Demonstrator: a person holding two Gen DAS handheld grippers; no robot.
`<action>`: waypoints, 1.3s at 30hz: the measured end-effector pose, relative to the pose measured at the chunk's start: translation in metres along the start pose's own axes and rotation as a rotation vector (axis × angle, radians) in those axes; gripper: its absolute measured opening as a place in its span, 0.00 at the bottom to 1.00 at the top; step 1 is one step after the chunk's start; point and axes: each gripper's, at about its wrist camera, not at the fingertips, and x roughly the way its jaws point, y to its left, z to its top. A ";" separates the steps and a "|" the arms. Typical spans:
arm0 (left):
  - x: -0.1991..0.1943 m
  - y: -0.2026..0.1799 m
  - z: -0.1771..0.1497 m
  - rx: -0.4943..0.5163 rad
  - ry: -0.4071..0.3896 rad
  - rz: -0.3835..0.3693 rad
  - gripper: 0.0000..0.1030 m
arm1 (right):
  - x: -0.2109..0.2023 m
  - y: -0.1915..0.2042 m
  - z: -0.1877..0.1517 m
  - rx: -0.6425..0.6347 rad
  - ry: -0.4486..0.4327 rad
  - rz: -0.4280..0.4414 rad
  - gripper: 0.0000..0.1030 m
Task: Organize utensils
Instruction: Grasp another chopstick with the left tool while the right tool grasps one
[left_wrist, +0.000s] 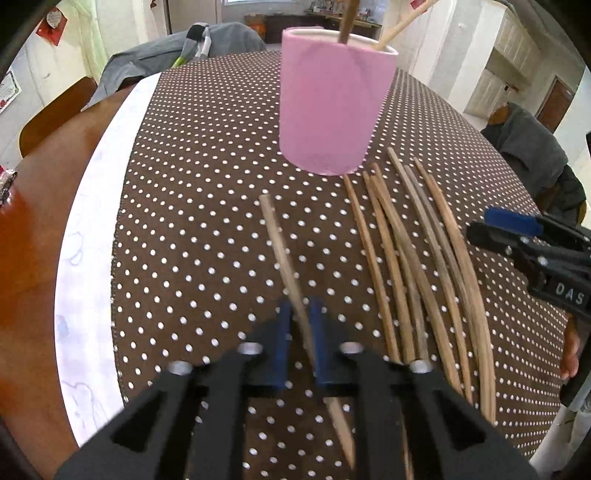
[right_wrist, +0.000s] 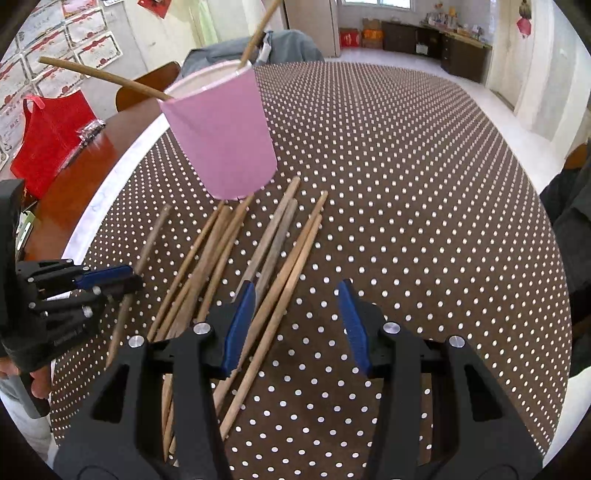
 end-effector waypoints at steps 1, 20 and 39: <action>0.001 0.001 0.003 -0.005 -0.002 -0.004 0.09 | 0.002 0.000 0.001 0.001 0.007 -0.002 0.45; 0.008 0.014 0.016 -0.045 -0.040 -0.015 0.07 | 0.023 0.019 -0.013 -0.081 0.059 -0.072 0.45; 0.021 0.001 0.050 0.058 0.156 0.029 0.10 | 0.039 -0.017 0.033 0.003 0.251 0.072 0.06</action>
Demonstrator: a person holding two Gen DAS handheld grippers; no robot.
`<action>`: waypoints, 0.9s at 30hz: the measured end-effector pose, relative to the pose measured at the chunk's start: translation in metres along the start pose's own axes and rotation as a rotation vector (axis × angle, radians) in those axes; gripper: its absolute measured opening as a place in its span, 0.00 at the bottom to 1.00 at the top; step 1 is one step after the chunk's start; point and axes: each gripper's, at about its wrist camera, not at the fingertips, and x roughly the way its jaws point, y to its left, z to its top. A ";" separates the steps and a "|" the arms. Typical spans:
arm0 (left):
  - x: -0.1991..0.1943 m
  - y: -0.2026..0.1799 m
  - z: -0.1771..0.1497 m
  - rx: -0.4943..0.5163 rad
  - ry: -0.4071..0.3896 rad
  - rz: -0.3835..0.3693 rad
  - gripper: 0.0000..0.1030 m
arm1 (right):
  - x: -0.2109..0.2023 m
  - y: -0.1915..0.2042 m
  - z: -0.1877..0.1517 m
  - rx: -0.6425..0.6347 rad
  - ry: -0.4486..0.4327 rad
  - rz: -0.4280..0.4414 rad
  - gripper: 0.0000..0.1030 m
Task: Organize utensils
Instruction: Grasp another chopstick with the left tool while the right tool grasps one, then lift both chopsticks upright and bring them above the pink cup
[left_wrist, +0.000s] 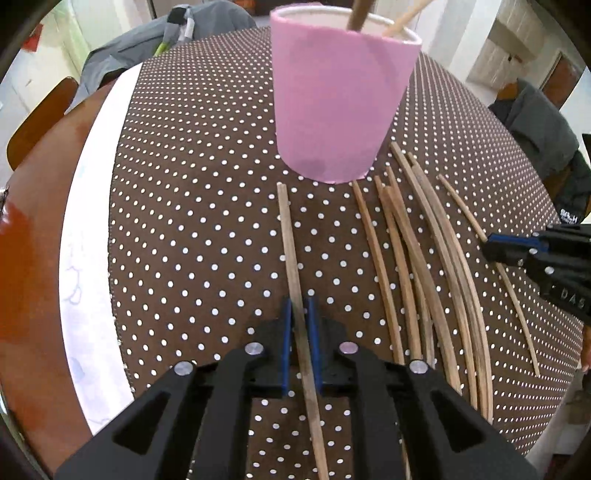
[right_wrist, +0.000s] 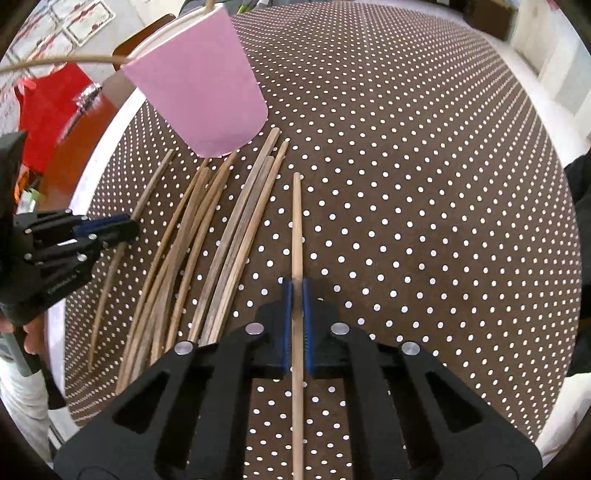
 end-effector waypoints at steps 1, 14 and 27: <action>0.000 0.000 0.001 -0.008 0.002 0.002 0.10 | 0.000 -0.003 0.001 0.010 0.000 0.011 0.06; -0.032 0.019 -0.024 -0.105 -0.209 -0.091 0.06 | -0.046 -0.004 -0.031 -0.022 -0.226 0.074 0.06; -0.134 0.050 -0.051 -0.237 -0.810 -0.104 0.06 | -0.112 0.027 -0.037 -0.064 -0.621 0.119 0.06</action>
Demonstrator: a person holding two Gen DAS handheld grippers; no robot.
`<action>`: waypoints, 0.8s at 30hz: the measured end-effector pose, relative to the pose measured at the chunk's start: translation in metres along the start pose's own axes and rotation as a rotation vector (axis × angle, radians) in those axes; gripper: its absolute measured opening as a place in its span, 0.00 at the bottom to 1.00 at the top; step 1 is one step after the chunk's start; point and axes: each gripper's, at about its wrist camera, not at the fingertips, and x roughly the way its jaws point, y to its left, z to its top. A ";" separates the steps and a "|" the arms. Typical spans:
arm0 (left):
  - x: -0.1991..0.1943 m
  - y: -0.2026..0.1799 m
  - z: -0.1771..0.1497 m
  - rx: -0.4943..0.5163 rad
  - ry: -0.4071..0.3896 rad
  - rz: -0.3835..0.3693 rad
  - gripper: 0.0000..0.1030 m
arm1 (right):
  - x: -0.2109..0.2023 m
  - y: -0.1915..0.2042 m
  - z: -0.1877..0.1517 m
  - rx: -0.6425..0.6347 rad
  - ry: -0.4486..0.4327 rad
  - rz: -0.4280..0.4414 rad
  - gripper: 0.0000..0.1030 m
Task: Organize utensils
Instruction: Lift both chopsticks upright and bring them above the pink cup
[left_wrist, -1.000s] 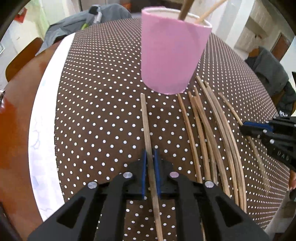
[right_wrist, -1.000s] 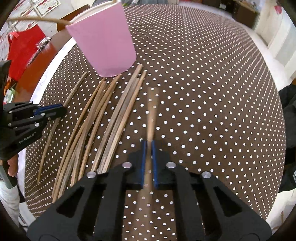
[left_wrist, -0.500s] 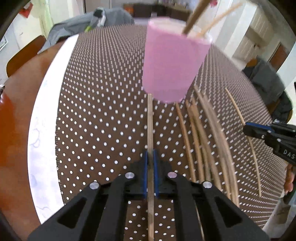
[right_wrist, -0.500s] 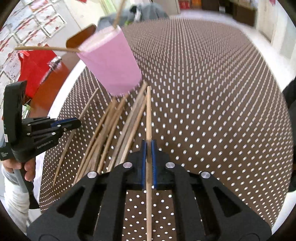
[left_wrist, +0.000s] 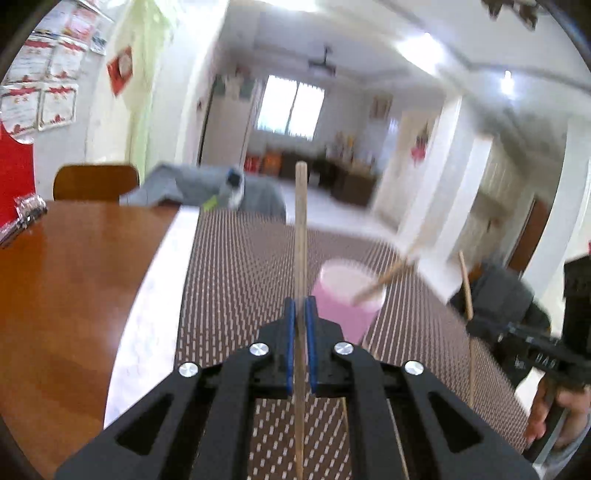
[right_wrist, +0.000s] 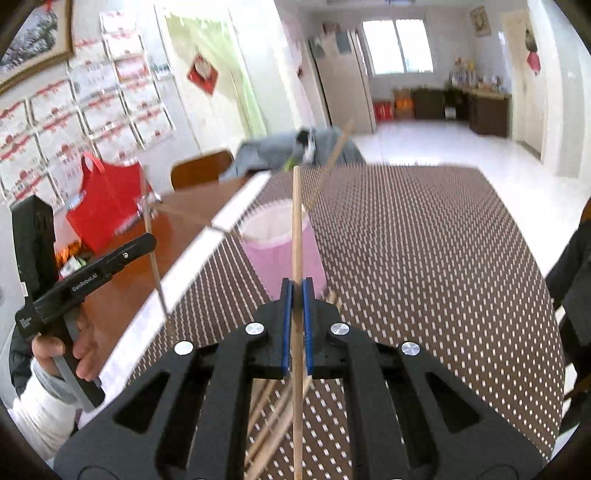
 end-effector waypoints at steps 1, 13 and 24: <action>-0.003 0.000 0.004 -0.007 -0.031 0.000 0.06 | -0.002 0.002 0.004 0.005 -0.030 0.005 0.06; -0.018 -0.014 0.060 -0.036 -0.325 0.001 0.06 | -0.011 0.035 0.045 0.011 -0.371 -0.004 0.06; 0.001 -0.024 0.086 -0.071 -0.422 -0.057 0.06 | 0.017 0.049 0.070 0.014 -0.596 -0.043 0.06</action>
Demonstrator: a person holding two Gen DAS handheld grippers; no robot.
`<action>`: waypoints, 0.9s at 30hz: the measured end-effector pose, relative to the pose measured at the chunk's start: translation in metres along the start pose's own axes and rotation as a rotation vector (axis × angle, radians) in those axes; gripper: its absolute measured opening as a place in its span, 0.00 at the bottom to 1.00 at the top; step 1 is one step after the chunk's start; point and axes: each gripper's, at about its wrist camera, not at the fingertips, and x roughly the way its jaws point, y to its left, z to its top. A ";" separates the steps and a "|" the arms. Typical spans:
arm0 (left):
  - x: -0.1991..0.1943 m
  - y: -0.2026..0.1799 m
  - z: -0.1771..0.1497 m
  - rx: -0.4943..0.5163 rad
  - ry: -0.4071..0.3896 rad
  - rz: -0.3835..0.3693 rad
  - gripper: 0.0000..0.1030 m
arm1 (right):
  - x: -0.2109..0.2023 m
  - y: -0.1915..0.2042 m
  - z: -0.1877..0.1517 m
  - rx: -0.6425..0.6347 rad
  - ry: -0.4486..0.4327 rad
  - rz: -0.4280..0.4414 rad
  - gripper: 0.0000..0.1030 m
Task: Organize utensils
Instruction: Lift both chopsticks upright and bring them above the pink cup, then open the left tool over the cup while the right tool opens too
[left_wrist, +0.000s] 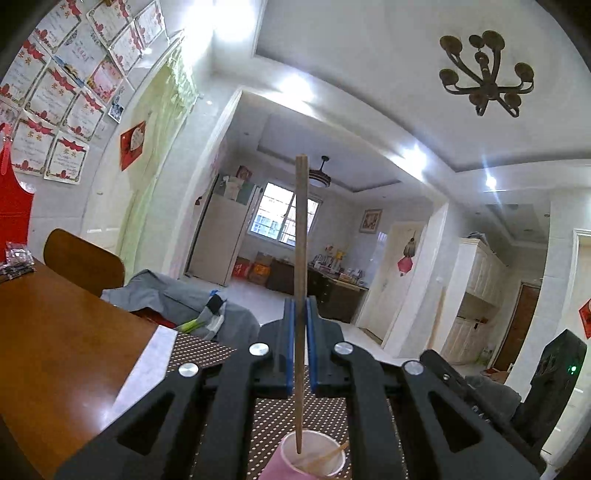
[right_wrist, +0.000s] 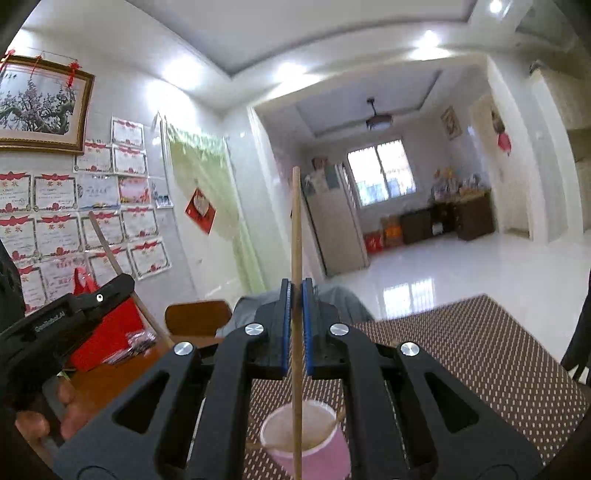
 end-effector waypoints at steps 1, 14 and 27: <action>0.003 -0.001 -0.002 0.000 0.001 -0.006 0.06 | 0.001 0.000 0.000 -0.006 -0.014 -0.002 0.06; 0.045 0.017 -0.037 -0.034 0.139 -0.035 0.06 | 0.024 -0.004 -0.014 0.007 -0.066 -0.025 0.06; 0.044 0.010 -0.046 0.005 0.221 -0.035 0.24 | 0.021 0.003 -0.028 -0.027 0.017 -0.011 0.06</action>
